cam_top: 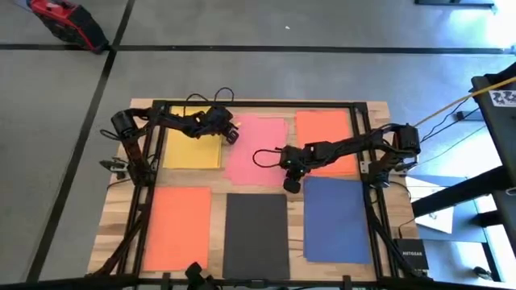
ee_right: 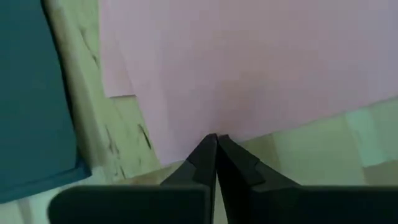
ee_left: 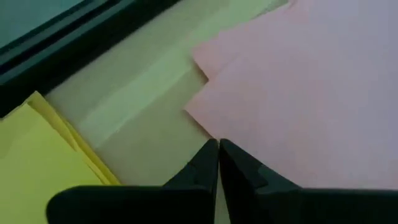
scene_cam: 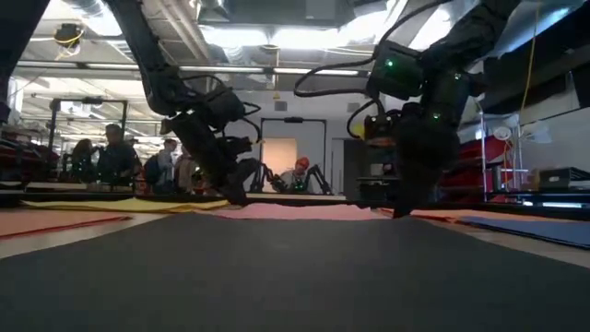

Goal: Organize paper
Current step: Stack the pink paper on top of the pink paper

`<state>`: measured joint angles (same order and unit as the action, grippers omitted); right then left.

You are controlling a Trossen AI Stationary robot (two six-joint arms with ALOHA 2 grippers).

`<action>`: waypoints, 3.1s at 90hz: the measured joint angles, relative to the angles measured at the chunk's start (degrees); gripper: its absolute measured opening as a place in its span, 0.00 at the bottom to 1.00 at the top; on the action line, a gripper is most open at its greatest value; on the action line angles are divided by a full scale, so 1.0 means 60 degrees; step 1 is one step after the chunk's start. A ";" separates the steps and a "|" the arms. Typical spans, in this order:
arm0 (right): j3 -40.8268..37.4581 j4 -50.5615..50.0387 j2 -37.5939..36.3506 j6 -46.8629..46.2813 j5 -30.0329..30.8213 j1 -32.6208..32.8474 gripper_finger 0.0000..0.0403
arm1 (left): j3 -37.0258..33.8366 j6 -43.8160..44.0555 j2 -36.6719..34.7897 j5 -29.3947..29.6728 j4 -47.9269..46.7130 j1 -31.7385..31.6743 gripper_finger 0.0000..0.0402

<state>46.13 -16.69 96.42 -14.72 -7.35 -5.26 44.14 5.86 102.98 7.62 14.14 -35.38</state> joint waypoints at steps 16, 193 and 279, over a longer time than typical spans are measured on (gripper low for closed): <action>-0.0004 -0.0072 -0.0109 -0.0050 0.0146 0.0007 0.00 | 0.0000 0.0003 -0.0015 -0.0176 -0.0130 0.0004 0.00; 0.0000 -0.0250 -0.0095 0.0285 0.0357 0.1060 0.00 | 0.0295 0.0788 -0.1453 -0.0070 -0.5739 0.3675 0.00; 0.0036 -0.0550 -0.0120 0.0142 0.0037 0.1067 0.00 | 0.0280 0.1489 -0.1432 -0.0248 -0.5358 0.4178 0.00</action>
<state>46.35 -19.99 95.70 -13.87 -7.13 1.15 45.82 14.79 94.39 6.13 -18.01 -10.31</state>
